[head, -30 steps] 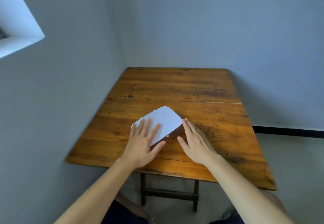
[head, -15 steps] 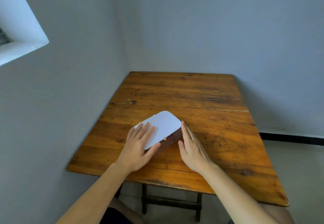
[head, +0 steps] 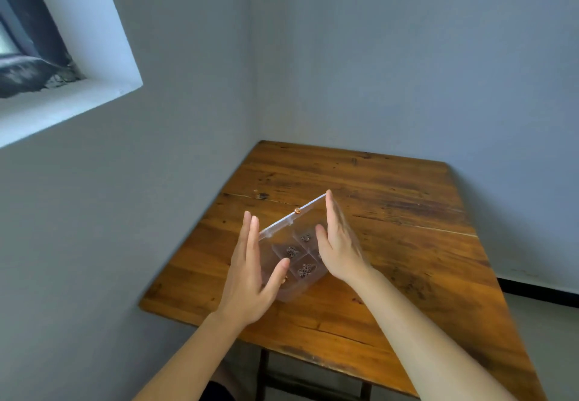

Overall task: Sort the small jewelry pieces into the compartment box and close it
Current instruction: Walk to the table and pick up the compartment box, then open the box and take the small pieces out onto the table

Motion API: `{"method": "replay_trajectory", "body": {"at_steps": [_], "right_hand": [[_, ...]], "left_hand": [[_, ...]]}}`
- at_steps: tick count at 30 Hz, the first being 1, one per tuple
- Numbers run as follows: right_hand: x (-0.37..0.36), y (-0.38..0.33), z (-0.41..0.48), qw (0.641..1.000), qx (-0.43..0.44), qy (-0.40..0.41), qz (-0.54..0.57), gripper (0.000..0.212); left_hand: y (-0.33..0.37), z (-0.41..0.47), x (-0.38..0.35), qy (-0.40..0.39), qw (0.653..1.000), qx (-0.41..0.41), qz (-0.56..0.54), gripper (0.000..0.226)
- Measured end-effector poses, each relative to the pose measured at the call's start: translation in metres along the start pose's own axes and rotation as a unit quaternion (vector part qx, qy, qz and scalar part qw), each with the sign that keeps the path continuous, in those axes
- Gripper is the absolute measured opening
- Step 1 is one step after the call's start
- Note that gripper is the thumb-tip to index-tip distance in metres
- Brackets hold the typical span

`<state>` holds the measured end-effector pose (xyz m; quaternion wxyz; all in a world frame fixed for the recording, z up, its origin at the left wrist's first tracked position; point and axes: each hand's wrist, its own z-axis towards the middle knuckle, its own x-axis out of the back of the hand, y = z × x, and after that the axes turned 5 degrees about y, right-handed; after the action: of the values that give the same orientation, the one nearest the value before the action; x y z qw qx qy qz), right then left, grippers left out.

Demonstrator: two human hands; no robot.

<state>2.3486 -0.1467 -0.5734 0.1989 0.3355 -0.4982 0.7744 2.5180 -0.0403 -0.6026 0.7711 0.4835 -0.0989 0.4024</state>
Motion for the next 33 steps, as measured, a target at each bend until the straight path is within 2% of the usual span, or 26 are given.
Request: {"method": "replay_trajectory", "body": {"at_steps": [6,11,14,17,24,28,33], "right_hand": [[-0.007,0.003,0.019,1.000,-0.004,-0.023,-0.012,0.070],[-0.015,0.024,0.005,0.990,-0.071,-0.099,-0.068,0.066],[-0.023,0.016,-0.009,0.992,-0.065,-0.074,-0.075,0.066],[-0.033,0.006,-0.032,0.988,-0.070,-0.054,-0.130,0.070],[-0.043,-0.002,-0.057,0.986,-0.080,-0.043,-0.137,0.075],[-0.041,-0.004,-0.055,0.988,-0.076,-0.048,-0.128,0.069],[-0.024,0.005,-0.046,0.995,-0.048,-0.047,-0.077,0.060]], "left_hand": [[-0.003,0.010,-0.006,0.011,1.000,-0.003,0.010,0.091],[-0.012,0.048,-0.005,0.030,0.996,0.079,-0.037,0.094],[-0.020,0.073,-0.010,0.033,0.986,0.152,-0.062,0.093],[-0.026,0.090,-0.015,0.030,0.975,0.192,-0.104,0.093],[-0.038,0.096,-0.021,-0.094,0.946,0.306,-0.057,0.085],[-0.040,0.092,-0.018,-0.125,0.949,0.288,-0.023,0.082],[-0.042,0.061,-0.014,-0.121,0.979,0.158,0.047,0.071]]}}
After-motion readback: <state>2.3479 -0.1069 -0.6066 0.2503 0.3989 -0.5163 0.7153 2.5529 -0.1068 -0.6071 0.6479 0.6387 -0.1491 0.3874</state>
